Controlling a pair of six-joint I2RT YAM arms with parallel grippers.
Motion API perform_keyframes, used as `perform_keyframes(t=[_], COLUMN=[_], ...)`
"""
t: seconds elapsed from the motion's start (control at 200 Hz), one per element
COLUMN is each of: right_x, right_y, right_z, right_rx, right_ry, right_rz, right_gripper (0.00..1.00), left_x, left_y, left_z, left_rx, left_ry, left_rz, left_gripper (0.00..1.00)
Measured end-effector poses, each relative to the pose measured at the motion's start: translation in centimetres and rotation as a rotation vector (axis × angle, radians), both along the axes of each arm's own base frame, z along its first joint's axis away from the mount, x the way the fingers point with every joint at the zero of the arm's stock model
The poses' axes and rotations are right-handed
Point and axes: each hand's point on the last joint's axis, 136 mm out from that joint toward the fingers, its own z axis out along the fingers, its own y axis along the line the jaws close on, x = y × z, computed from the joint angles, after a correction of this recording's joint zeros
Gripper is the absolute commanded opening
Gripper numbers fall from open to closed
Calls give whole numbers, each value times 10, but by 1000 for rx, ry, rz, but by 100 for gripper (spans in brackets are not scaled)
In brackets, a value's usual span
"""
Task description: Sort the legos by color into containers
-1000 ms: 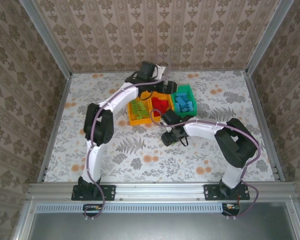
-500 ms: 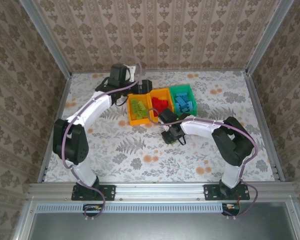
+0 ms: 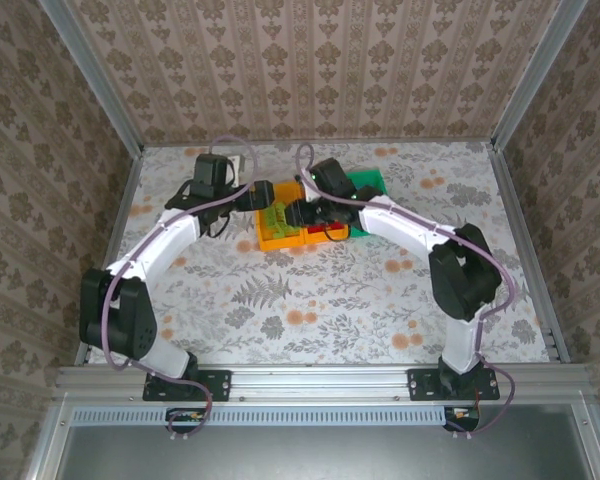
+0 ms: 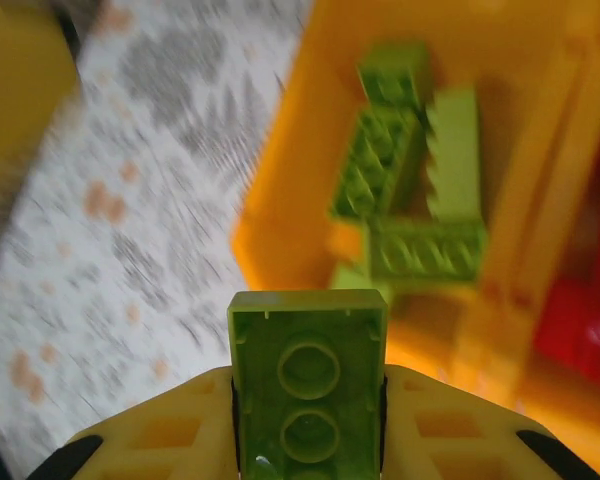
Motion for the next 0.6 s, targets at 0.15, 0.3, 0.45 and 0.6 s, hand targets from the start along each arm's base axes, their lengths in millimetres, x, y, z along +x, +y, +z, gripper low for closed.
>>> perform_keyframes(t=[0.15,0.3,0.45,0.6], right_x=[37,59,72,78], right_y=[19,22,21,24], right_z=[2,-22,-42,-35], right_rx=[83,108,115,142], right_ry=[37,100,149,146], right_rz=[-42,-106,-151,-154], right_gripper=[25,29,44,81], left_x=[-11,-23,-30,-33], left_y=[20,35,41,44], left_z=[-23,-44,-53,-59], left_rx=[29,51,58,60], left_ry=[43,86,104,113], left_rz=[45,75,85,89], left_gripper=[100,100,100,100])
